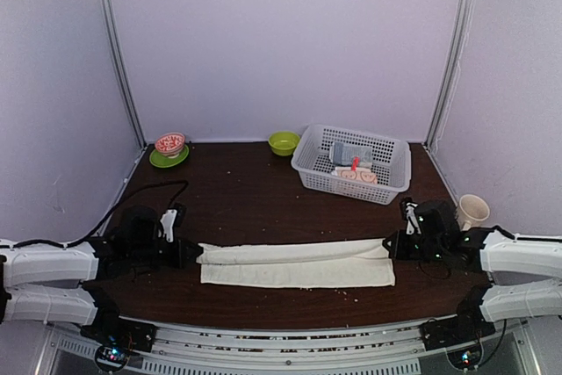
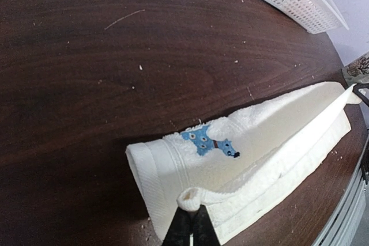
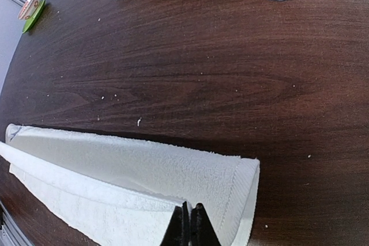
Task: Roll the towels
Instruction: Fold the towel at the center of the board.
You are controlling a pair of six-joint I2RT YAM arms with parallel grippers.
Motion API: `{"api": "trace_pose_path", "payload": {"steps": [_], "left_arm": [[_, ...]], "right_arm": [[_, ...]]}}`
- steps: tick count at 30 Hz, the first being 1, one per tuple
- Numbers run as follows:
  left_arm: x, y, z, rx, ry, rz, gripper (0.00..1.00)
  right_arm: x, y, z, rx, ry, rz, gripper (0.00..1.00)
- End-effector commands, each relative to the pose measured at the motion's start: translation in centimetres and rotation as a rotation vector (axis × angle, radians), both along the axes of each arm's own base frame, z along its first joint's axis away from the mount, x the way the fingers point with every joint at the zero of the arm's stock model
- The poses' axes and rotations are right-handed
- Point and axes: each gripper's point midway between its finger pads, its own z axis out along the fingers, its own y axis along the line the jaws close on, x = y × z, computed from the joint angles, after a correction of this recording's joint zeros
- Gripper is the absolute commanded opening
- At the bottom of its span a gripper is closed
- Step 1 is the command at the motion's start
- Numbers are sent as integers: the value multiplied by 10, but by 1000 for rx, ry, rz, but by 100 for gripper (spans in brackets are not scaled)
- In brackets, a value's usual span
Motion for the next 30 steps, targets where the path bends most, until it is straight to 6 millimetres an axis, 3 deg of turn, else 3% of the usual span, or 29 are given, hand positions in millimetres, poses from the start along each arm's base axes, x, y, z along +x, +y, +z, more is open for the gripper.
{"api": "trace_pose_path", "payload": {"steps": [1, 9, 11, 13, 17, 19, 22, 25, 27, 30], "left_arm": [[0, 8, -16, 38, 33, 32, 0], [-5, 0, -20, 38, 59, -4, 2], [-8, -4, -17, 26, 67, -28, 25], [-15, -6, -14, 20, 75, -49, 47], [-24, -4, 13, 5, 57, -32, 67], [-28, 1, 27, -14, 40, -15, 73], [-29, 5, 56, -55, -19, -4, 76], [-21, 5, 79, -72, -74, 20, 76], [-9, 3, 88, -56, -84, 46, 73], [9, -21, 87, -31, -16, 10, 56]], "right_arm": [[-3, -18, -13, -57, 19, -74, 0], [-9, -12, -15, -34, 33, -34, 3], [-14, -2, -14, 5, 52, 20, 31], [-22, 7, -12, 38, 72, 71, 51], [-37, 10, 7, 70, 56, 132, 72], [-41, 9, 22, 80, 30, 149, 82], [-41, 8, 50, 98, -32, 160, 85], [-26, 1, 66, 67, -72, 95, 82], [-11, -1, 58, 0, -25, 49, 70], [-1, 17, 45, -15, 63, 80, 45]]}}
